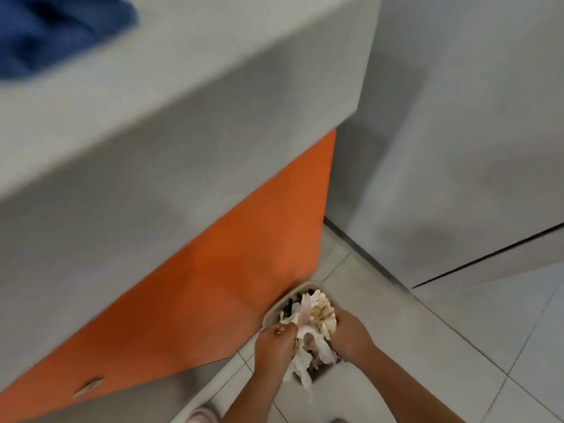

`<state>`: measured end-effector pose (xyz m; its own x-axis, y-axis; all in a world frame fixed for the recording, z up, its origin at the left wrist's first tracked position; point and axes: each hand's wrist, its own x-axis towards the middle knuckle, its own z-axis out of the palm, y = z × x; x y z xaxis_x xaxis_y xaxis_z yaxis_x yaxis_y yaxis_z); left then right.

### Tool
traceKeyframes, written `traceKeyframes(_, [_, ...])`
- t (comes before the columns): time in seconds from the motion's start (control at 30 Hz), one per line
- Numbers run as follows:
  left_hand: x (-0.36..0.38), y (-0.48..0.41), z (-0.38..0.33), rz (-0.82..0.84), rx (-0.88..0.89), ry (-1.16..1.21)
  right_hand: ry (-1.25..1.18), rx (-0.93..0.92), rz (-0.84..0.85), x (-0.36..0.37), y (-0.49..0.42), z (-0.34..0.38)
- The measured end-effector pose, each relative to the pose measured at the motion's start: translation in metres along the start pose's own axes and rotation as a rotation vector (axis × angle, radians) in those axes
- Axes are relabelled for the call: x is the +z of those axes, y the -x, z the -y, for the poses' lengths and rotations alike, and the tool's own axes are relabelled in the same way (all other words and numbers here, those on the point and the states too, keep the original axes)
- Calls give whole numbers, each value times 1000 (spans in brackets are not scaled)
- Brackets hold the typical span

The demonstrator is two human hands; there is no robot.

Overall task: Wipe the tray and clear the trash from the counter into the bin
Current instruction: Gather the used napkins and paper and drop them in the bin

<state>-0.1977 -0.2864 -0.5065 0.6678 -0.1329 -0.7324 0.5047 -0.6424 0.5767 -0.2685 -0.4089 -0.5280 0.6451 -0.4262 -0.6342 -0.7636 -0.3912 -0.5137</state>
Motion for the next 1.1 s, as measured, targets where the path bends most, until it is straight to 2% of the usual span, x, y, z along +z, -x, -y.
traceKeyframes(0.17, [51, -98, 49, -4, -97, -15, 89, 118, 37, 73, -82, -60])
traceKeyframes(0.27, [72, -142, 71, 45, -166, -18, 150, 124, 102, 99, -111, -75])
traceKeyframes(0.33, [84, -170, 93, 111, -263, -61, 41, 186, 125, 111, -121, -82])
traceKeyframes(0.4, [88, -174, 94, 200, -283, -55, -69, 244, 155, 119, -125, -87])
traceKeyframes(0.47, [84, -165, 87, 219, -180, -152, -128, 256, 177, 122, -124, -89])
traceKeyframes(0.57, [70, -155, 82, 187, 67, -541, -123, 224, 163, 116, -113, -83])
traceKeyframes(0.7, [43, -119, 62, 130, 136, -376, -133, 208, 114, 87, -87, -61])
traceKeyframes(0.8, [20, -77, 33, 87, 178, -200, -156, 120, 4, 58, -55, -33])
traceKeyframes(0.87, [1, -36, 8, 36, 236, -120, -263, 42, -73, 31, -22, -3])
traceKeyframes(1.0, [-47, 79, -51, -98, 566, 35, -545, -109, -276, -24, 71, 74])
traceKeyframes(1.1, [-97, 172, -97, -272, 799, 166, -721, -266, -341, -62, 143, 134])
